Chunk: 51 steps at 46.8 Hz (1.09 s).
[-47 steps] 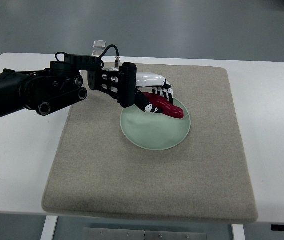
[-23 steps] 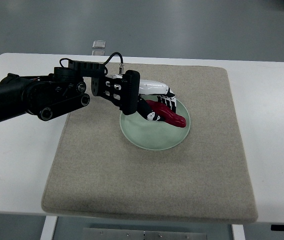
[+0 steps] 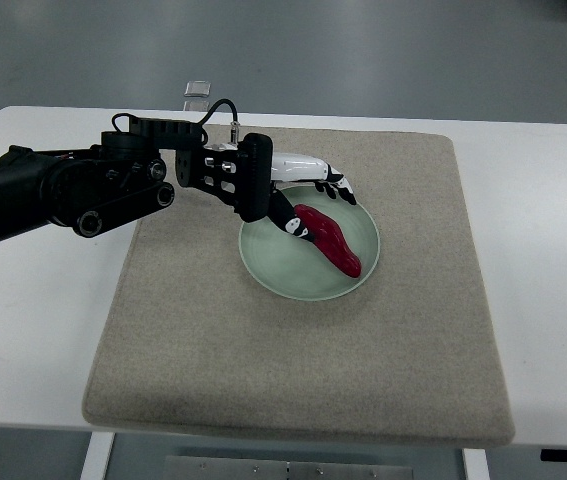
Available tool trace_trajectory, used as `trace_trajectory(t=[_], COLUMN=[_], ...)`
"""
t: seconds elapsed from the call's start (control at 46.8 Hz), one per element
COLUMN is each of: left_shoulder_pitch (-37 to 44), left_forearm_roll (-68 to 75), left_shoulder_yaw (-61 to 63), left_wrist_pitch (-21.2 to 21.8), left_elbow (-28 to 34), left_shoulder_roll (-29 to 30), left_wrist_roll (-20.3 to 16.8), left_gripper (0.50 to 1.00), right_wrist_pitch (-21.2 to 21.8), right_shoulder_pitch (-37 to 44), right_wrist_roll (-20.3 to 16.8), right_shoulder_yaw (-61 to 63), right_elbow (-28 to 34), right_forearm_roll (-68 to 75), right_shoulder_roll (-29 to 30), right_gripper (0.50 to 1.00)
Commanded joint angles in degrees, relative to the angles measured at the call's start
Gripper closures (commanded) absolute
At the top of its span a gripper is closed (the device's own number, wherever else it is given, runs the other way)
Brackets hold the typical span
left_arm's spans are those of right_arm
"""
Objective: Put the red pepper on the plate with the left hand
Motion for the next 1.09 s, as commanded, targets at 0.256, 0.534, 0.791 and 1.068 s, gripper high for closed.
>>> trace_trajectory(t=[0.256, 0.534, 0.791, 1.068], left_shoulder_pitch=[0.09, 0.09, 0.09, 0.18], left_forearm_roll=[-1.76, -15.64, -42.70, -65.65], left_shoulder_yaw=[-0.79, -0.88, -1.31, -3.16], left_wrist_pitch=[2.07, 12.27, 13.86, 15.96], left_elbow=[14.07, 20.32, 24.54, 25.15], left_shoulder_roll=[-0.14, -0.14, -0.49, -1.02], left_wrist_roll=[0.10, 0.10, 0.36, 6.95], left_gripper=[0.694, 0.557, 0.551, 0.549], right_wrist_pitch=[0.00, 0.00, 0.00, 0.00], right_shoulder_pitch=[0.00, 0.00, 0.00, 0.00], right_wrist_roll=[0.00, 0.00, 0.00, 0.00], right_shoulder_yaw=[0.00, 0.00, 0.00, 0.00], right_elbow=[0.00, 0.00, 0.00, 0.00], right_forearm_roll=[0.00, 0.00, 0.00, 0.00], right_shoulder_roll=[0.00, 0.00, 0.00, 0.00], right_gripper=[0.572, 0.572, 0.572, 0.572])
